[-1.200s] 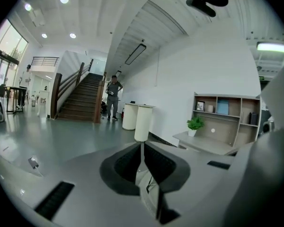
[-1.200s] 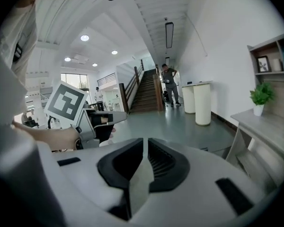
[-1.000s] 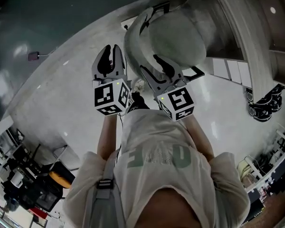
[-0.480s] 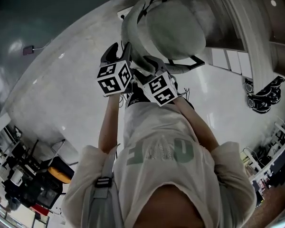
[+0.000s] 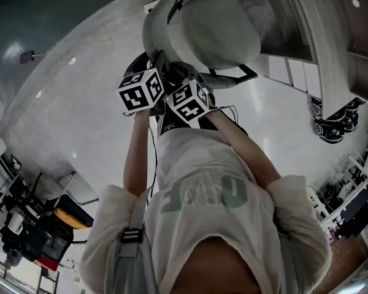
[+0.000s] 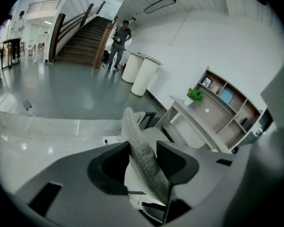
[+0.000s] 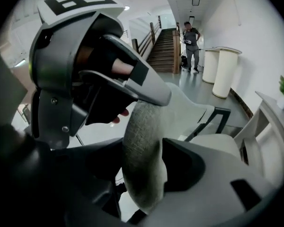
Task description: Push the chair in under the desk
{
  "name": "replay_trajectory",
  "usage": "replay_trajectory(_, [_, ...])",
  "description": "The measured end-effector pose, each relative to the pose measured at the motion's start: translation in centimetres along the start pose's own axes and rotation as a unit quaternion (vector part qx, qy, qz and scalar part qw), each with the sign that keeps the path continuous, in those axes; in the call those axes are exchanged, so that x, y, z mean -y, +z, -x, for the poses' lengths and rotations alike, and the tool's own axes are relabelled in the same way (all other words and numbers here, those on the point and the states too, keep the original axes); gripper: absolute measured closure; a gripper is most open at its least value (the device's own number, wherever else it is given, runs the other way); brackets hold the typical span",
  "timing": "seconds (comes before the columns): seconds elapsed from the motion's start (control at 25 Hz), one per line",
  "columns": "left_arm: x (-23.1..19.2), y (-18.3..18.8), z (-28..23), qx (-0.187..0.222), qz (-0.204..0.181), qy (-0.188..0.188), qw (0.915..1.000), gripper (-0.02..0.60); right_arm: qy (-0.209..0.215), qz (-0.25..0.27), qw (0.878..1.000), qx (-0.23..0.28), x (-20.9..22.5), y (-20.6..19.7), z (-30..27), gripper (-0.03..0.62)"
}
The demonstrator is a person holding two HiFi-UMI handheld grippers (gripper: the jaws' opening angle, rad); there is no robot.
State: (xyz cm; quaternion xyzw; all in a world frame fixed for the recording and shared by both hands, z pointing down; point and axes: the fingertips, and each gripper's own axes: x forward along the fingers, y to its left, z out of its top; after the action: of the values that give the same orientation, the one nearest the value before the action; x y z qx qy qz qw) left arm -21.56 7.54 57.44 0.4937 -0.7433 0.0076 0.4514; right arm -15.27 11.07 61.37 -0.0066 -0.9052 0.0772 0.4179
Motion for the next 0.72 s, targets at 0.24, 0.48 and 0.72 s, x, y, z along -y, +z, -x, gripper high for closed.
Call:
replay_trajectory(0.24, [-0.1,0.0,-0.7,0.004,-0.03,0.036,0.9989,0.42,0.015,-0.005,1.0,-0.002,0.4,-1.0,-0.4,0.413])
replay_trajectory(0.48, [-0.2,0.3,-0.8,0.022,-0.028,0.052,0.998,0.433,0.04,0.008,0.999,0.012,0.2,-0.8,-0.4,0.424])
replay_trajectory(0.72, [1.5,1.1,-0.9,0.045,-0.039,0.06,0.9964,0.433,0.053,-0.01,0.997,0.054,1.2,-0.2,1.1,0.424])
